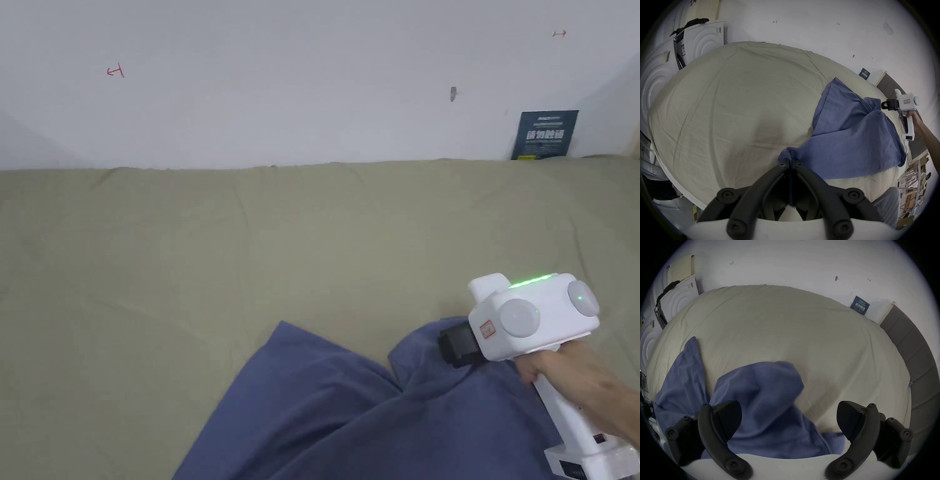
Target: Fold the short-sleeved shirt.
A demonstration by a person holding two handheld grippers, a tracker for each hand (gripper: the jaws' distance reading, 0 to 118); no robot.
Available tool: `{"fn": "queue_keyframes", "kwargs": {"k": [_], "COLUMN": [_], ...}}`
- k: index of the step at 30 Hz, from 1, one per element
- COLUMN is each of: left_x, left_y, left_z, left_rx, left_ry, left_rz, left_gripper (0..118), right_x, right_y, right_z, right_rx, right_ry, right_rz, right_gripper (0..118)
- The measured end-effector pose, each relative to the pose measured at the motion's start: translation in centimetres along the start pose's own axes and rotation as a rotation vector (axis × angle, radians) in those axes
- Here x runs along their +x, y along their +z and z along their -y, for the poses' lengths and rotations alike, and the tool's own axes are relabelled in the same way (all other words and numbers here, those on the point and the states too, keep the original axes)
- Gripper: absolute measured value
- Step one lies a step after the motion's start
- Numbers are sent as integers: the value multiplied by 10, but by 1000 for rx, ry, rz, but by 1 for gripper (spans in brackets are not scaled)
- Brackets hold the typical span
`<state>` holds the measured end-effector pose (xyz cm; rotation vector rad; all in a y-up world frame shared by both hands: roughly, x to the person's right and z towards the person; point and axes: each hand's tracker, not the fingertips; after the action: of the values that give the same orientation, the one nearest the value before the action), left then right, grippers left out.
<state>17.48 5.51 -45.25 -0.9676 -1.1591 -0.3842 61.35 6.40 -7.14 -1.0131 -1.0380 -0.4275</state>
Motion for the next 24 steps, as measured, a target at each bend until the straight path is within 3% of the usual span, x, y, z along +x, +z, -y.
{"fn": "queue_keyframes", "kwargs": {"k": [2, 3, 4, 5, 6, 8, 9, 10, 11, 12, 17, 24], "left_x": [0, 0, 0, -1, -1, -1, 0, 1, 1, 2, 9, 30], "left_y": [-3, -4, -5, -7, -9, -11, -11, -10, -10, -9, 4, 52], "left_z": [-1, -2, -3, -3, -4, -5, -5, -5, -6, -7, -14, -56], "left_rx": [-2, -3, -4, -4, -6, -14, -18, -19, -21, -25, -10, 127], "left_ry": [2, -2, -5, -5, -6, -5, -13, -23, -21, -18, -38, -65], "left_rz": [1, 2, 0, 3, 7, 7, 6, 4, 10, 7, -1, 19], "left_gripper": [0, 0, 0, 0, 0, 0, 0, 0, 0, 0, 0, 0], "right_x": [-3, -6, -10, -15, -19, -29, -33, -39, -41, -42, -20, 27], "right_y": [-12, -17, -21, -25, -29, -33, -31, -27, -24, -19, 48, 207], "right_z": [-5, -8, -11, -10, -9, -7, -7, -7, -6, -6, -6, -2], "right_rx": [1, 8, 31, 43, 36, 12, 13, 21, 31, 20, 128, 345], "right_ry": [0, 12, 64, 112, 137, 185, 189, 216, 248, 252, 142, 105], "right_rz": [-1, 12, 70, 130, 121, 111, 88, 158, 165, 136, 73, 82], "right_gripper": [108, 86, 46, 31, 27, 4, 4, 3, 4, 4, 4, 4]}}
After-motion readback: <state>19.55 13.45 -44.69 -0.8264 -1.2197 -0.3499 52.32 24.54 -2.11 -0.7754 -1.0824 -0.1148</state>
